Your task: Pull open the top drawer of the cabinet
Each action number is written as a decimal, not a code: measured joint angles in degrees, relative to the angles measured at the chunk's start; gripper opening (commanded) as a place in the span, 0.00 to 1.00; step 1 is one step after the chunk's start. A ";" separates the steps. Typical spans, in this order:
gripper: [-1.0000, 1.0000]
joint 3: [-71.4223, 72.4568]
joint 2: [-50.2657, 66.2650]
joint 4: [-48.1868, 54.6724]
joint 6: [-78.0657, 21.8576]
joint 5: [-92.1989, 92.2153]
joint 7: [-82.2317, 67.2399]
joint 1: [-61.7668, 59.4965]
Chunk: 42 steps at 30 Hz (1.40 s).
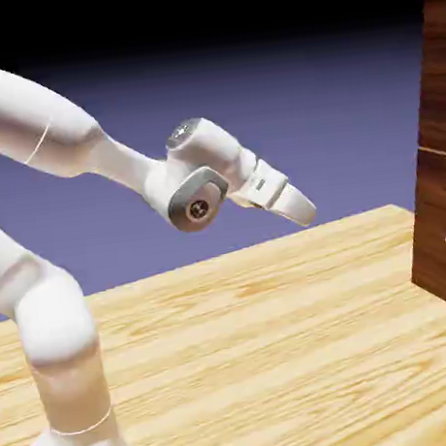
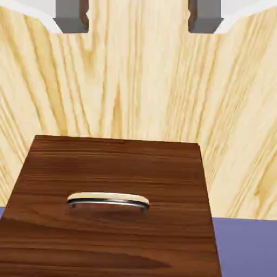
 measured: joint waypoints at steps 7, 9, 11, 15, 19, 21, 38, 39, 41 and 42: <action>0.50 -7.74 -5.33 10.29 -2.55 -15.13 -4.52 14.54; 0.50 -9.95 -6.86 13.23 -3.28 -19.45 -5.81 18.69; 0.50 -12.16 -8.38 16.18 -4.01 -23.78 -7.10 22.84; 0.50 -16.58 -11.43 22.06 -5.47 -32.42 -9.68 31.15; 0.50 -21.01 -14.48 27.94 -6.93 -41.07 -12.26 39.45; 0.50 -23.22 -16.00 30.88 -7.66 -45.39 -13.55 43.61; 0.50 -42.01 -28.96 55.88 -13.87 -82.13 -24.51 78.91; 0.50 -43.12 -29.72 57.35 -14.23 -84.30 -25.16 80.98; 0.50 -45.33 -31.24 60.29 -14.96 -88.62 -26.45 85.14; 0.50 -46.44 -32.00 61.76 -15.33 -90.78 -27.09 87.21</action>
